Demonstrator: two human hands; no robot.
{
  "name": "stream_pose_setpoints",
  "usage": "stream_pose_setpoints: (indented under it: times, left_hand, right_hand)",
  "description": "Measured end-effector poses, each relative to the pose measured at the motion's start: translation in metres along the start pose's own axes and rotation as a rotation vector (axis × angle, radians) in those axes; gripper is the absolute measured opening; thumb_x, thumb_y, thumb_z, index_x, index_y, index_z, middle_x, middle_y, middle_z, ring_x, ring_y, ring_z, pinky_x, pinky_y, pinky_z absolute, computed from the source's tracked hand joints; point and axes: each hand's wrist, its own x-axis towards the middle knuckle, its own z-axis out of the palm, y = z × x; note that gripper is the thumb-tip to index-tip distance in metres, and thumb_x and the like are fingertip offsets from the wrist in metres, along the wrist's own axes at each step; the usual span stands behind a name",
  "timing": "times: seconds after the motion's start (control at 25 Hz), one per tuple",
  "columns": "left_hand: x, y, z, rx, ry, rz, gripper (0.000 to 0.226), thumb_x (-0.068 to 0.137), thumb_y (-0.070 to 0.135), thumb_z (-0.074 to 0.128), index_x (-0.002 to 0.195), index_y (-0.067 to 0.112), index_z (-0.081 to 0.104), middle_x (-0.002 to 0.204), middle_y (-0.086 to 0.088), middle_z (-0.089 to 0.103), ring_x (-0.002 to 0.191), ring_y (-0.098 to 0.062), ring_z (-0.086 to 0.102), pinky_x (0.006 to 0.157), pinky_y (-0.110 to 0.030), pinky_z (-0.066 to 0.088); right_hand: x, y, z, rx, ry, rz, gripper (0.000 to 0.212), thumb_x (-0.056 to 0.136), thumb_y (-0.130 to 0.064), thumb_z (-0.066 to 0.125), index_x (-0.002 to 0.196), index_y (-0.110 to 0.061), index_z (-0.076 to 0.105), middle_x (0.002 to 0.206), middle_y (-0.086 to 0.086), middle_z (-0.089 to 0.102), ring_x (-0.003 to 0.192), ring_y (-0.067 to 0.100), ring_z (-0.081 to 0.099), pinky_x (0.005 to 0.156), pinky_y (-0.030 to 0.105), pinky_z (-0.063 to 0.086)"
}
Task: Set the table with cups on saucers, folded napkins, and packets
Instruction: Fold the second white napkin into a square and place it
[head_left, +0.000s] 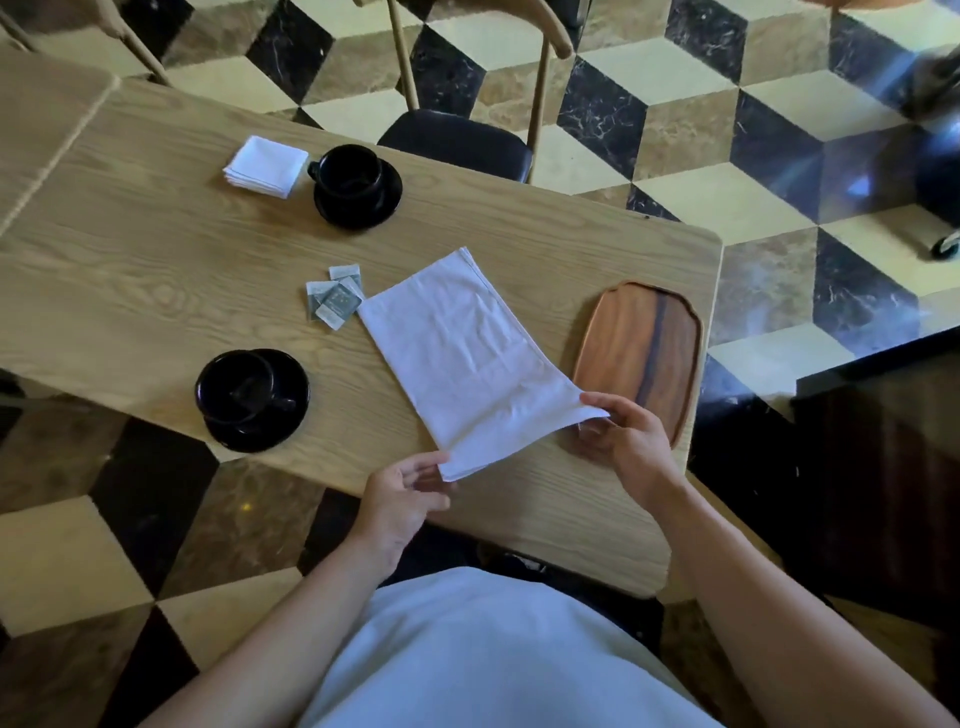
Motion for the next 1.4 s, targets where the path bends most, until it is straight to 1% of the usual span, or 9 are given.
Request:
stream_pose_setpoints:
  times: [0.08, 0.2, 0.32, 0.44, 0.64, 0.76, 0.92, 1.12, 1.4]
  left_hand:
    - [0.0, 0.003, 0.003, 0.105, 0.026, 0.099, 0.035, 0.076, -0.011, 0.078, 0.103, 0.01, 0.076, 0.095, -0.011, 0.077, 0.082, -0.011, 0.071, 0.074, -0.017, 0.055]
    - [0.011, 0.011, 0.003, 0.265, 0.041, 0.214, 0.007, 0.086, 0.02, 0.078, 0.08, 0.02, 0.078, 0.068, 0.008, 0.072, 0.063, -0.005, 0.061, 0.064, -0.018, 0.048]
    - [0.026, 0.022, -0.005, 0.37, 0.104, 0.276, 0.024, 0.092, 0.035, 0.071, 0.073, 0.021, 0.074, 0.054, 0.018, 0.057, 0.054, 0.002, 0.048, 0.054, -0.014, 0.035]
    - [0.047, 0.041, -0.018, 0.361, 0.213, 0.336, 0.028, 0.093, 0.035, 0.07, 0.067, 0.029, 0.062, 0.064, 0.015, 0.053, 0.063, 0.0, 0.05, 0.059, -0.012, 0.035]
    - [0.102, 0.071, -0.04, 0.273, 0.263, 0.314, 0.039, 0.095, 0.032, 0.067, 0.059, 0.021, 0.054, 0.05, 0.017, 0.043, 0.054, -0.001, 0.039, 0.053, -0.019, 0.031]
    - [0.146, 0.083, -0.052, 0.081, 0.367, 0.192, 0.018, 0.088, 0.029, 0.072, 0.071, 0.023, 0.069, 0.06, 0.019, 0.064, 0.06, 0.002, 0.055, 0.062, -0.02, 0.044]
    - [0.191, 0.094, -0.064, -0.058, 0.376, 0.069, 0.024, 0.077, 0.039, 0.074, 0.092, 0.021, 0.076, 0.087, 0.006, 0.077, 0.086, -0.015, 0.071, 0.082, -0.036, 0.058]
    - [0.228, 0.103, -0.072, -0.04, 0.442, 0.026, 0.011, 0.083, 0.027, 0.079, 0.076, 0.03, 0.071, 0.078, 0.013, 0.074, 0.072, 0.001, 0.067, 0.072, -0.022, 0.048]
    - [0.244, 0.11, -0.077, -0.045, 0.399, -0.001, 0.01, 0.085, 0.023, 0.075, 0.076, 0.026, 0.073, 0.068, 0.013, 0.074, 0.065, -0.001, 0.067, 0.063, -0.021, 0.054]
  right_hand:
    - [0.007, -0.016, 0.005, -0.022, -0.016, -0.016, 0.037, 0.085, 0.013, 0.062, 0.1, -0.017, 0.08, 0.094, 0.01, 0.074, 0.088, 0.024, 0.064, 0.085, 0.038, 0.052]
    - [0.017, -0.043, 0.023, -0.02, -0.048, -0.06, 0.02, 0.091, 0.002, 0.068, 0.089, -0.014, 0.08, 0.084, 0.017, 0.062, 0.066, 0.019, 0.057, 0.059, 0.024, 0.049]
    - [0.034, -0.065, 0.04, -0.209, -0.019, -0.167, 0.01, 0.094, -0.013, 0.071, 0.086, -0.013, 0.078, 0.074, 0.009, 0.051, 0.051, 0.005, 0.049, 0.047, 0.014, 0.04]
    - [0.068, -0.084, 0.06, -0.546, 0.034, -0.328, 0.011, 0.095, -0.022, 0.071, 0.092, -0.012, 0.075, 0.075, -0.004, 0.06, 0.062, -0.002, 0.054, 0.056, 0.006, 0.038]
    - [0.133, -0.104, 0.111, -0.712, -0.037, -0.36, 0.026, 0.094, -0.026, 0.07, 0.069, -0.026, 0.063, 0.051, -0.023, 0.053, 0.049, -0.004, 0.046, 0.05, 0.01, 0.034]
    - [0.173, -0.11, 0.136, -0.622, -0.036, -0.295, 0.01, 0.084, -0.023, 0.082, 0.089, -0.02, 0.075, 0.064, -0.02, 0.068, 0.058, -0.006, 0.058, 0.056, 0.011, 0.043]
    - [0.213, -0.113, 0.157, -0.625, -0.006, -0.269, 0.011, 0.08, -0.024, 0.085, 0.074, -0.026, 0.075, 0.063, -0.019, 0.071, 0.054, -0.007, 0.06, 0.052, 0.011, 0.045]
    - [0.251, -0.11, 0.178, -0.805, 0.011, -0.249, 0.016, 0.086, -0.03, 0.077, 0.071, -0.026, 0.074, 0.053, -0.02, 0.061, 0.048, -0.002, 0.05, 0.055, 0.023, 0.041]
    - [0.263, -0.112, 0.193, -0.981, 0.048, -0.215, 0.014, 0.087, -0.037, 0.073, 0.077, -0.027, 0.073, 0.064, -0.015, 0.064, 0.057, -0.001, 0.054, 0.052, 0.02, 0.039]
